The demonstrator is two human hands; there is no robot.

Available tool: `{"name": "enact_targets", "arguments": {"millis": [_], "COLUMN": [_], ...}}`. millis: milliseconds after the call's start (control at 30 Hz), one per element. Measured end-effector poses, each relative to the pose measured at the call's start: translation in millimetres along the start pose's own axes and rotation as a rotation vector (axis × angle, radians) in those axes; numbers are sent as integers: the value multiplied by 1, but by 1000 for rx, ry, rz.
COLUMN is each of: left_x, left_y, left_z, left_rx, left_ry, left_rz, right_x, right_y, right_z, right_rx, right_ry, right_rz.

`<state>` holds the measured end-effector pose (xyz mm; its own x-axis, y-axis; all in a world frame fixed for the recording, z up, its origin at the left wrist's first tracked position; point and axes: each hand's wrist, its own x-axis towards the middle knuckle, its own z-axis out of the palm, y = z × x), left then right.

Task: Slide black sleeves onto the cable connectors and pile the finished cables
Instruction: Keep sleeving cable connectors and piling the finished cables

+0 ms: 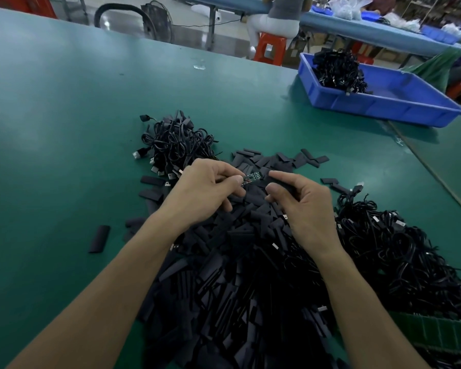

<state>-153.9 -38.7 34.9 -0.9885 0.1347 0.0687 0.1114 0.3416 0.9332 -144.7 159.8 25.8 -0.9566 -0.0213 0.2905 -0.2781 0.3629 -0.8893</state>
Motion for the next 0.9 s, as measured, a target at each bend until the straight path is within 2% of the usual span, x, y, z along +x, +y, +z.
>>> {"name": "enact_targets", "arguments": {"millis": [333, 900], "left_x": [0, -4], "left_y": [1, 7], "left_z": [1, 1], "left_rx": [-16, -123], "left_ry": [-36, -18], "left_rz": [20, -11], "right_x": [-4, -3], "right_y": [-4, -9], "right_z": [-2, -8], "right_rx": [54, 67], "right_ry": [54, -40], "right_rz": [-17, -16]}}
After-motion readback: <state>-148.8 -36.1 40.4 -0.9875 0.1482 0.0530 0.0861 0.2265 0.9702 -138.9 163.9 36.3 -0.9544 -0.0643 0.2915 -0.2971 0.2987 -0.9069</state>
